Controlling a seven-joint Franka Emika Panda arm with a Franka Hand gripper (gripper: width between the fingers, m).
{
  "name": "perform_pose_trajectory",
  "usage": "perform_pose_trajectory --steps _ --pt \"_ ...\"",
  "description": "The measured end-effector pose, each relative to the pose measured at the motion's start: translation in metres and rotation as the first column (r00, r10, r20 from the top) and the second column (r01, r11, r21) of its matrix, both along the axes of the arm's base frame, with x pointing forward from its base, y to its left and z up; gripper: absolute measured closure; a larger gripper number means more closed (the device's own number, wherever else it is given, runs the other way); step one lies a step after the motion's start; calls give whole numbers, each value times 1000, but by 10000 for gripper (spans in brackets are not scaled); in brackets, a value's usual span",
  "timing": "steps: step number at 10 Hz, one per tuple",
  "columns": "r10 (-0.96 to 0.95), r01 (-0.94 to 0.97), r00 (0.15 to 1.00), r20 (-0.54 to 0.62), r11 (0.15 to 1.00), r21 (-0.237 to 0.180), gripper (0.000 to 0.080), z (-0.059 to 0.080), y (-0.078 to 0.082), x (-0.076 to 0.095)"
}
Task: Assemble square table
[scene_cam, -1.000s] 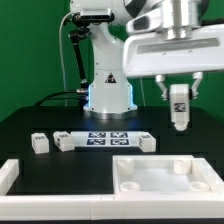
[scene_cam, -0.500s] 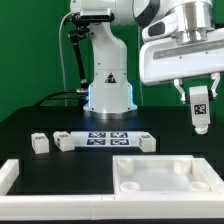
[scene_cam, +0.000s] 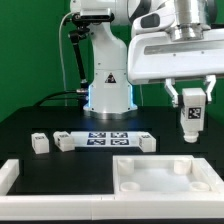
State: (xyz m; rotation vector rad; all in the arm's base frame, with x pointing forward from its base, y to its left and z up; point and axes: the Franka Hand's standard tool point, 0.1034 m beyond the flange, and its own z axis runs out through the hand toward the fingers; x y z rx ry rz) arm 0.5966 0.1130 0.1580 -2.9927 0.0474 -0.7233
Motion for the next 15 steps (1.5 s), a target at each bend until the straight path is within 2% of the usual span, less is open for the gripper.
perform_pose_trajectory --steps 4,5,6,7,8,10,12,15 --pt "8 -8 1000 -8 1000 -2 509 -4 0 -2" --pt "20 -20 1000 20 1000 2 509 -12 4 0" --pt "48 -48 998 29 999 -17 509 -23 3 8" --pt "56 -54 997 49 998 -28 509 -27 -5 23" --pt "54 -53 996 75 998 -27 509 -33 -7 29" --pt "54 -52 996 76 998 -25 509 -50 -4 25" --pt "67 -65 994 81 997 -32 509 -53 -3 25" --pt "68 -66 996 64 997 -34 509 -66 -1 22"
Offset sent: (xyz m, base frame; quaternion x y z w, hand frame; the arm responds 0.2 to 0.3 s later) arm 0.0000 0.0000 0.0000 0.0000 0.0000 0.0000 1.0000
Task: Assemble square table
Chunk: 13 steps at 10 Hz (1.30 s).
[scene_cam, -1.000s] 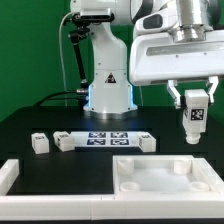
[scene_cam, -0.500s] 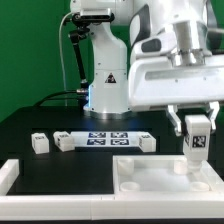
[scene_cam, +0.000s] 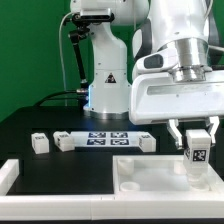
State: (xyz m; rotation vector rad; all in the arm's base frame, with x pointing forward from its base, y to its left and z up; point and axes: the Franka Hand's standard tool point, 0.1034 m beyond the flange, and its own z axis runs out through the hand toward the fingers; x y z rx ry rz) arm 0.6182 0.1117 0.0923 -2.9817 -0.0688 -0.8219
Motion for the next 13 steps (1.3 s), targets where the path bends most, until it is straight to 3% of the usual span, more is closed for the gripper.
perform_pose_trajectory --steps 4,10,13 --pt "3 -3 1000 29 1000 13 509 -2 11 1" --pt "-20 20 999 38 1000 14 509 -13 8 -2" --pt "-94 91 993 70 995 36 509 -15 8 -5"
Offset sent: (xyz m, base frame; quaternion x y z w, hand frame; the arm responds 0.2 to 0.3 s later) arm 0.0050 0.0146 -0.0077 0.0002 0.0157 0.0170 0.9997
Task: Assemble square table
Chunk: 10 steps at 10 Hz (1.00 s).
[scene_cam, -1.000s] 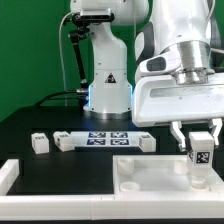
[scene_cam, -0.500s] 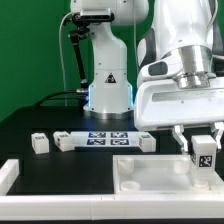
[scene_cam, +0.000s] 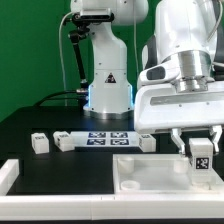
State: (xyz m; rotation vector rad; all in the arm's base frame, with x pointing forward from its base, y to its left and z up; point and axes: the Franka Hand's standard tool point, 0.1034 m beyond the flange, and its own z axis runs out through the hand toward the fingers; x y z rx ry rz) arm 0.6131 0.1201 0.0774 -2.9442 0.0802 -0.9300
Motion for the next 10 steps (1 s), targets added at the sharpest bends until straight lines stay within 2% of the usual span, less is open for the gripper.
perform_pose_trajectory --steps 2,3,4,5,6,7,10 --pt "-4 4 1000 -6 1000 -6 509 -1 -1 -1" --pt "-1 1 1000 -8 1000 -8 417 -1 -1 -1" --pt "1 -1 1000 -8 1000 -10 278 -1 -1 -1" --pt "3 -3 1000 -9 1000 -11 190 -2 -1 -1" --pt "5 -5 1000 -9 1000 -13 190 -2 -1 -1" --pt "6 -6 1000 -9 1000 -14 158 -2 -1 -1" --pt "12 -12 1000 -9 1000 -17 150 -2 -1 -1"
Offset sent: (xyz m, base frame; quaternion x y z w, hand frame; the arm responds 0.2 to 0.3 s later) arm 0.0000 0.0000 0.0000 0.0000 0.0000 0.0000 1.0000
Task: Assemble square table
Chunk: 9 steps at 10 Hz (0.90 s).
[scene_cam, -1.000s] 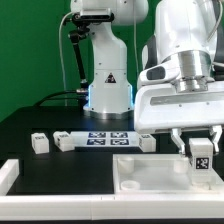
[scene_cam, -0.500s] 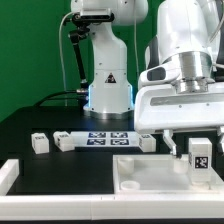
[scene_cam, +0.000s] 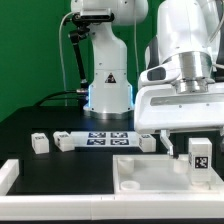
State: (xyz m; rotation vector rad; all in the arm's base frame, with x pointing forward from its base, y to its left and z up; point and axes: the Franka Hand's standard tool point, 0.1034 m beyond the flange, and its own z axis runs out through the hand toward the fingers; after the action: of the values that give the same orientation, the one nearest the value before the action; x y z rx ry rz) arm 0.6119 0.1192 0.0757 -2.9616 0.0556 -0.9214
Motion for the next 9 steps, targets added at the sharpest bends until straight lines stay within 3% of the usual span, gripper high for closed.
perform_pose_trajectory --steps 2,3,4,7,9 --pt "17 -18 998 -67 1000 -15 150 2 -7 2" --pt "16 -17 994 -108 1000 -10 150 15 -12 8" --pt "17 -19 993 -113 1000 -10 150 16 -11 9" --pt "23 -21 958 -285 1000 11 150 8 -5 8" --pt "33 -20 890 -455 999 33 150 3 2 4"
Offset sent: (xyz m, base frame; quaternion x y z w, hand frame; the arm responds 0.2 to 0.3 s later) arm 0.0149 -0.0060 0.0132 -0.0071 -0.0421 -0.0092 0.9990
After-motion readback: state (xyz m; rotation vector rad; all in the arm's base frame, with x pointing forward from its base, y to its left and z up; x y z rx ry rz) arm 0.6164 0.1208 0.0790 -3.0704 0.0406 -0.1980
